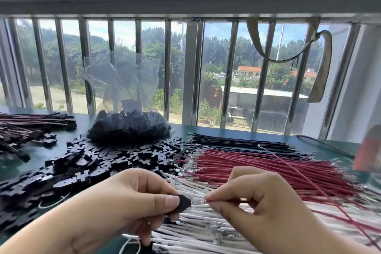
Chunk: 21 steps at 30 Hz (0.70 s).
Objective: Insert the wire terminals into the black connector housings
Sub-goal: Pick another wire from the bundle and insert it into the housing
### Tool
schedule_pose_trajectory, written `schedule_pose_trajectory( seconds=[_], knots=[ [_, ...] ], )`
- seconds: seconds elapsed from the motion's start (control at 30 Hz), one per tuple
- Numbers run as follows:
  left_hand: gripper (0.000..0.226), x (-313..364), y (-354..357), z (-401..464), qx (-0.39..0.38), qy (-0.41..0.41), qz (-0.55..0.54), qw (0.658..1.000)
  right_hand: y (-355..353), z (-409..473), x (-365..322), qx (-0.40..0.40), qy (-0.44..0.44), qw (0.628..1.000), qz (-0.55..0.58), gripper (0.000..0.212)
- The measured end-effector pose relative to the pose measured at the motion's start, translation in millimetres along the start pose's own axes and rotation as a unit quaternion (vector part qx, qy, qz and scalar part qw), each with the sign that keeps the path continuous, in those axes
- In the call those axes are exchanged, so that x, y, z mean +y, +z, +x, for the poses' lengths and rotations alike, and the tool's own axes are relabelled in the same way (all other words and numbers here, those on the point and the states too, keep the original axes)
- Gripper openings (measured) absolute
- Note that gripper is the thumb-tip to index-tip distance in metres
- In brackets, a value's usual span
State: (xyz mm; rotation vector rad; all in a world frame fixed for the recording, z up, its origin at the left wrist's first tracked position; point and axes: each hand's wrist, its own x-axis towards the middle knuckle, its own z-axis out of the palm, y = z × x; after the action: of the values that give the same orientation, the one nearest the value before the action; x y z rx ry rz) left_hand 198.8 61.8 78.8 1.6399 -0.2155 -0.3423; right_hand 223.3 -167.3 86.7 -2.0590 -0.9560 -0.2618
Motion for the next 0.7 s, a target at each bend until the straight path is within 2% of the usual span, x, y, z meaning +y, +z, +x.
schedule_pose_trajectory(
  seconds=[0.17,0.3,0.43,0.53,0.7],
  knots=[
    [0.058,1,3,0,0.004,0.001,-0.023,1.000,-1,-2,-1,-0.005,-0.024,1.000,-0.013,0.022],
    [0.041,1,9,0,-0.013,-0.015,-0.035,0.999,2,-6,1,0.029,-0.087,0.991,-0.093,0.013],
    [0.039,1,16,1,-0.022,-0.012,-0.065,0.998,4,-8,-1,0.040,-0.125,0.982,-0.134,0.010],
    [0.031,3,19,1,-0.012,-0.004,-0.062,0.998,6,-7,0,0.020,-0.100,0.990,-0.098,0.011],
    [0.034,3,16,3,0.048,-0.011,0.030,0.998,5,0,4,-0.024,0.022,0.998,-0.048,0.013]
  ],
)
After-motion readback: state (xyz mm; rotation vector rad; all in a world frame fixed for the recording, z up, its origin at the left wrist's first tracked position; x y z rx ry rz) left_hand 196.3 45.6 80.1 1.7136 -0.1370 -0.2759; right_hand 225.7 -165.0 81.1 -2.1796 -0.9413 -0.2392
